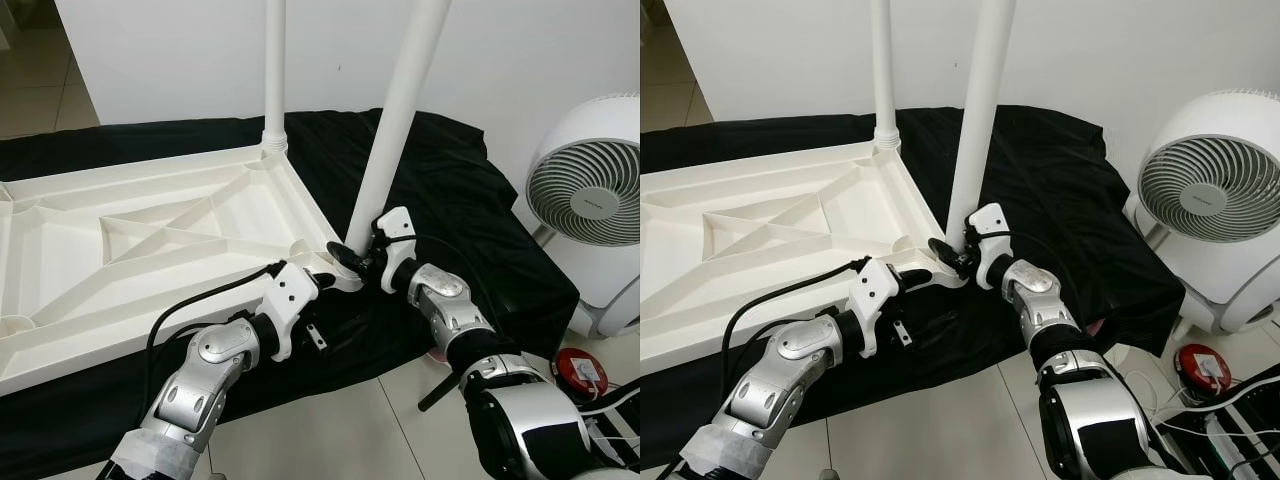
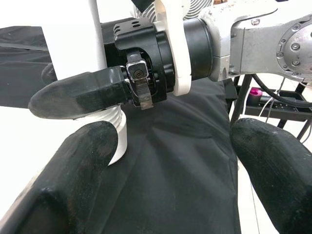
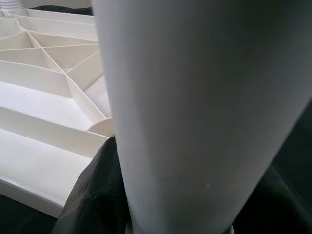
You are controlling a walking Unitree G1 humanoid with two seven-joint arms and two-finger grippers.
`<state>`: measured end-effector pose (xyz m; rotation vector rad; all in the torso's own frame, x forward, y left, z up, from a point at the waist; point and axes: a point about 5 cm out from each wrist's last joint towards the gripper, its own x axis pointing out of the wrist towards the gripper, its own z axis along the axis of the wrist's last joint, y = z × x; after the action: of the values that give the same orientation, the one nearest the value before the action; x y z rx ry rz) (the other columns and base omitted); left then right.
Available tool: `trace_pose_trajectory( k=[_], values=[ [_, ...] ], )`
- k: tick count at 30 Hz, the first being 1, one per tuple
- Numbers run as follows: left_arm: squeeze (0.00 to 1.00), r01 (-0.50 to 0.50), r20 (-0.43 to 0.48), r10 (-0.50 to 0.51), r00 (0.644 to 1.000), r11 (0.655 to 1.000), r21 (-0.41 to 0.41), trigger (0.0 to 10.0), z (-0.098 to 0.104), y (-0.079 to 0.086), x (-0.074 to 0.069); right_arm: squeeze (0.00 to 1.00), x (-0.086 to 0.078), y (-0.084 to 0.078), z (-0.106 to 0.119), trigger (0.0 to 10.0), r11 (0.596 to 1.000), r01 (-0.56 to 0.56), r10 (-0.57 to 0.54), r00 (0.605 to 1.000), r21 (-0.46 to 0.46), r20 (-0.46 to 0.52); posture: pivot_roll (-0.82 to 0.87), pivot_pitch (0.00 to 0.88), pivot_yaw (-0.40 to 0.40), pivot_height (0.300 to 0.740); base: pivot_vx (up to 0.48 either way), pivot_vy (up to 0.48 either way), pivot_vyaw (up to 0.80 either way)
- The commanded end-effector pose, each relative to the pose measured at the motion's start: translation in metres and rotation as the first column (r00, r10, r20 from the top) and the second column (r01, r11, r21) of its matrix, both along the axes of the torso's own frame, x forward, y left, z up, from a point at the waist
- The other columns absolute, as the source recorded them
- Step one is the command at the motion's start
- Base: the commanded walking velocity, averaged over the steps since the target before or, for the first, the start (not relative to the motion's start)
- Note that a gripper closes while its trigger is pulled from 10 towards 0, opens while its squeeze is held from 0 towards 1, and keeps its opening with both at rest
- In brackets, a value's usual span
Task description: Building children table
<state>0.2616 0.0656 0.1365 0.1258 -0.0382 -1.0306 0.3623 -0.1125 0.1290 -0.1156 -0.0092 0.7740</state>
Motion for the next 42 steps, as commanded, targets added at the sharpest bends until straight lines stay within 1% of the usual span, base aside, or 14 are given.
trace_pose_trajectory(
  k=[1, 2, 10, 13, 20, 22, 23, 25, 28, 36, 37, 40, 41, 42],
  values=[
    [0.0, 0.001, -0.01, -0.001, 1.0, 1.0, 0.005, 10.0, -0.002, -0.002, -0.002, 0.0, -0.003, 0.0, -0.01, 5.2, 1.0, 0.003, -0.004, 1.0, -0.026, -0.025, 0.02, 0.0, -0.07, 0.74, 0.0, 0.0, 0.0],
    [0.0, 0.001, -0.01, -0.001, 1.0, 1.0, 0.006, 10.0, -0.002, -0.002, -0.002, 0.0, -0.004, 0.001, -0.011, 10.0, 1.0, 0.008, -0.008, 1.0, -0.016, -0.028, 0.01, 0.0, -0.07, 0.74, 0.0, 0.0, 0.0],
    [0.0, -0.011, 0.007, 0.01, 1.0, 0.999, 0.031, 10.0, -0.003, 0.001, 0.001, 0.0, -0.009, 0.006, -0.015, 10.0, 0.995, 0.082, -0.08, 0.996, 0.062, -0.029, 0.01, 0.0, -0.065, 0.74, 0.0, 0.0, 0.0],
    [0.0, -0.041, 0.048, 0.037, 0.998, 0.994, 0.101, 10.0, -0.009, 0.006, 0.006, 0.0, -0.013, 0.013, -0.011, 10.0, 0.98, 0.155, -0.156, 0.988, 0.127, 0.0, 0.0, 0.0, -0.062, 0.74, 0.0, 0.0, 0.0],
    [0.0, -0.053, 0.05, 0.05, 0.998, 0.996, 0.075, 10.0, -0.006, 0.007, 0.007, 0.0, -0.013, 0.019, -0.008, 10.0, 0.953, 0.23, -0.232, 0.973, 0.198, -0.014, 0.0, 0.0, -0.063, 0.74, 0.0, 0.0, 0.0],
    [0.0, -0.082, 0.056, 0.079, 0.995, 0.995, 0.053, 10.0, -0.003, 0.008, 0.01, 0.0, -0.015, 0.021, -0.008, 10.0, 0.895, 0.374, -0.373, 0.926, 0.244, -0.052, 0.0, 0.0, -0.068, 0.74, 0.0, 0.0, 0.0],
    [0.0, -0.082, 0.056, 0.079, 0.995, 0.995, 0.053, 10.0, -0.003, 0.008, 0.01, 0.0, -0.015, 0.021, -0.008, 10.0, 0.895, 0.374, -0.373, 0.926, 0.244, -0.052, 0.0, 0.0, -0.068, 0.74, 0.0, 0.0, 0.0],
    [0.0, -0.103, 0.066, 0.1, 0.993, 0.994, 0.042, 10.0, -0.001, 0.01, 0.012, 0.0, -0.019, 0.02, -0.008, 10.0, 0.838, 0.482, -0.481, 0.874, 0.255, -0.071, 0.0, 0.0, -0.069, 0.74, 0.0, 0.0, 0.0],
    [0.0, -0.131, 0.087, 0.127, 0.988, 0.991, 0.037, 10.0, 0.001, 0.012, 0.015, 0.0, -0.024, 0.021, -0.008, 10.0, 0.8, 0.543, -0.546, 0.835, 0.255, -0.065, 0.0, 0.0, -0.069, 0.74, 0.0, 0.0, 0.0],
    [0.0, -0.17, 0.086, 0.167, 0.982, 0.985, 0.026, 10.0, 0.004, 0.018, 0.021, 0.0, -0.03, 0.028, -0.004, 10.0, 0.793, 0.548, -0.548, 0.832, 0.265, -0.082, -0.01, 0.0, -0.062, 0.74, 0.0, 0.0, 0.0],
    [0.0, -0.17, 0.083, 0.167, 0.982, 0.985, 0.027, 10.0, 0.003, 0.017, 0.021, 0.27, -0.03, 0.027, -0.003, 10.0, 0.798, 0.54, -0.54, 0.838, 0.267, -0.079, -0.01, 0.0, -0.063, 0.74, 0.0, 0.0, 0.0],
    [0.0, -0.17, 0.082, 0.167, 0.982, 0.985, 0.028, 10.0, 0.003, 0.017, 0.022, 0.27, -0.03, 0.026, -0.003, 10.0, 0.802, 0.533, -0.534, 0.842, 0.268, -0.076, -0.01, 0.0, -0.063, 0.74, 0.0, 0.0, 0.0],
    [0.0, -0.17, 0.082, 0.167, 0.983, 0.985, 0.029, 10.0, 0.003, 0.017, 0.021, 1.0, -0.03, 0.024, -0.002, 10.0, 0.81, 0.521, -0.523, 0.849, 0.269, -0.073, -0.01, 0.0, -0.064, 0.74, 0.0, 0.0, 0.0],
    [0.0, -0.17, 0.081, 0.167, 0.983, 0.985, 0.03, 10.0, 0.002, 0.017, 0.021, 1.0, -0.03, 0.022, 0.0, 10.0, 0.819, 0.507, -0.51, 0.858, 0.271, -0.064, -0.01, 0.0, -0.066, 0.74, 0.0, 0.0, 0.0]
  ],
)
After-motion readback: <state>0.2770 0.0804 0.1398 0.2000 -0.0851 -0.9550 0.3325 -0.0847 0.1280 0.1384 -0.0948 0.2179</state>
